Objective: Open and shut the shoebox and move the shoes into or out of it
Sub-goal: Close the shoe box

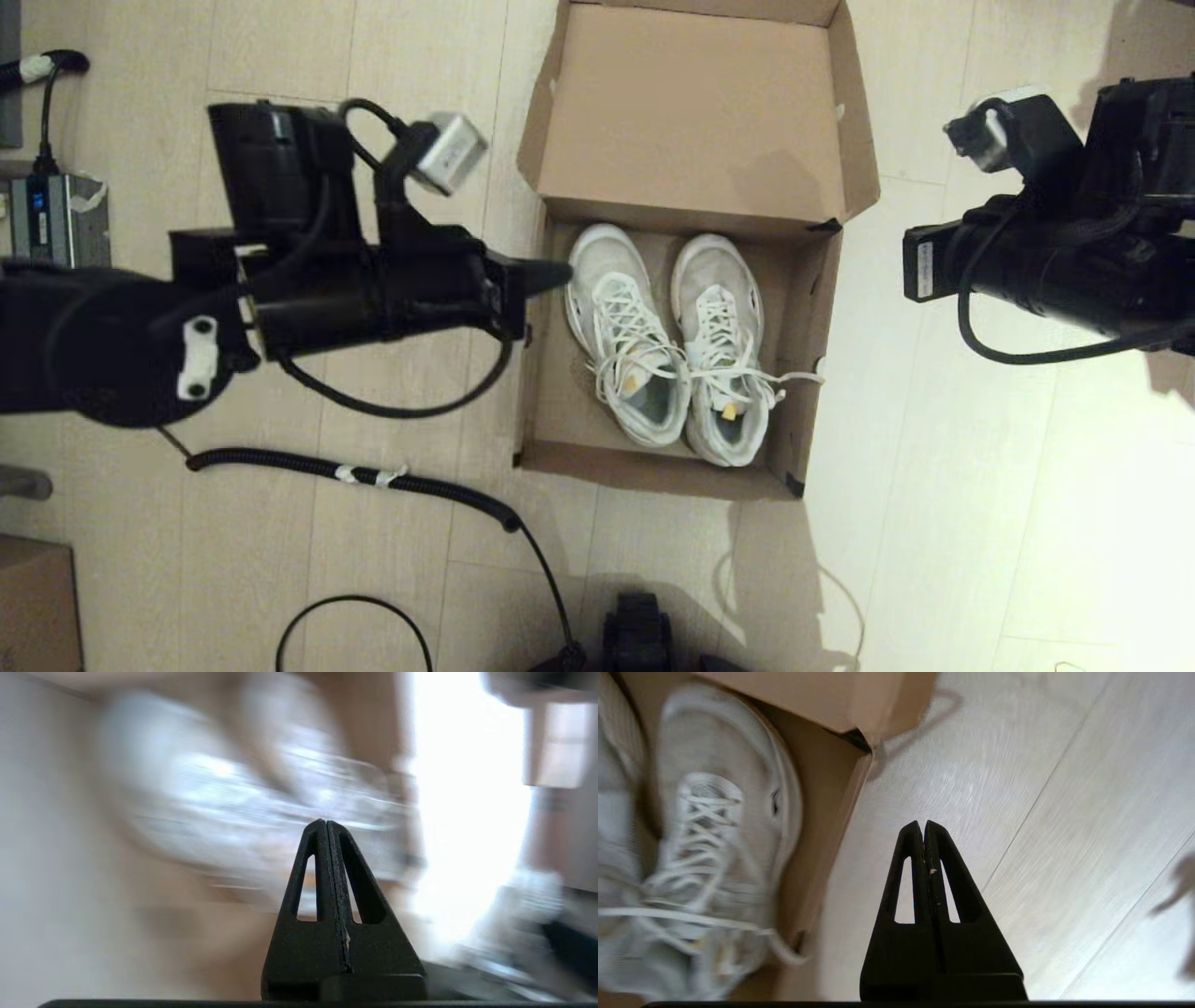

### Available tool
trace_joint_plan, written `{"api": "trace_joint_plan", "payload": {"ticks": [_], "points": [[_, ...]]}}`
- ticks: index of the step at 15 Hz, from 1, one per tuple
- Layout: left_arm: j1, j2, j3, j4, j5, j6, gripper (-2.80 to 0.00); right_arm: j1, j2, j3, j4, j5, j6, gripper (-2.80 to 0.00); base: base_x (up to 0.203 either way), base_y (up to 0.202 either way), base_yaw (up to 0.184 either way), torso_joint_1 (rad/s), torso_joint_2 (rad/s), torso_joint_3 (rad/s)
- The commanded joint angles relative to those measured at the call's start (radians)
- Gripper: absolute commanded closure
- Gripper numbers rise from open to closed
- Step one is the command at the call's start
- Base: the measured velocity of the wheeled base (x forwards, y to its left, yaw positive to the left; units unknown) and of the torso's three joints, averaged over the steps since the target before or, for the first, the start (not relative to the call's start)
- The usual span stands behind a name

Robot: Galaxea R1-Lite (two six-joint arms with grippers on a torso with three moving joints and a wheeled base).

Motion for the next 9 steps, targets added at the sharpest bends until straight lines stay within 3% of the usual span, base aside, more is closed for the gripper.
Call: {"api": "trace_joint_plan", "payload": {"ticks": [1, 4, 6, 9], "points": [[0.130, 0.006, -0.065, 0.011, -0.030, 0.100, 0.00, -0.013, 0.057, -0.030, -0.022, 0.031, -0.112, 0.00, 0.000, 0.000, 0.000, 0.000, 0.00, 0.000], [0.267, 0.105, -0.199, 0.024, -0.136, 0.204, 0.00, -0.076, 0.106, -0.137, -0.043, 0.242, -0.273, 0.00, 0.000, 0.000, 0.000, 0.000, 0.00, 0.000], [0.305, 0.120, -0.266, 0.080, -0.174, 0.232, 0.00, -0.104, 0.122, -0.200, -0.033, 0.270, -0.337, 0.00, 0.000, 0.000, 0.000, 0.000, 0.00, 0.000], [0.306, 0.090, -0.274, 0.107, -0.177, 0.236, 0.00, -0.106, 0.084, -0.310, 0.128, 0.270, -0.368, 0.00, 0.000, 0.000, 0.000, 0.000, 0.00, 0.000]]}}
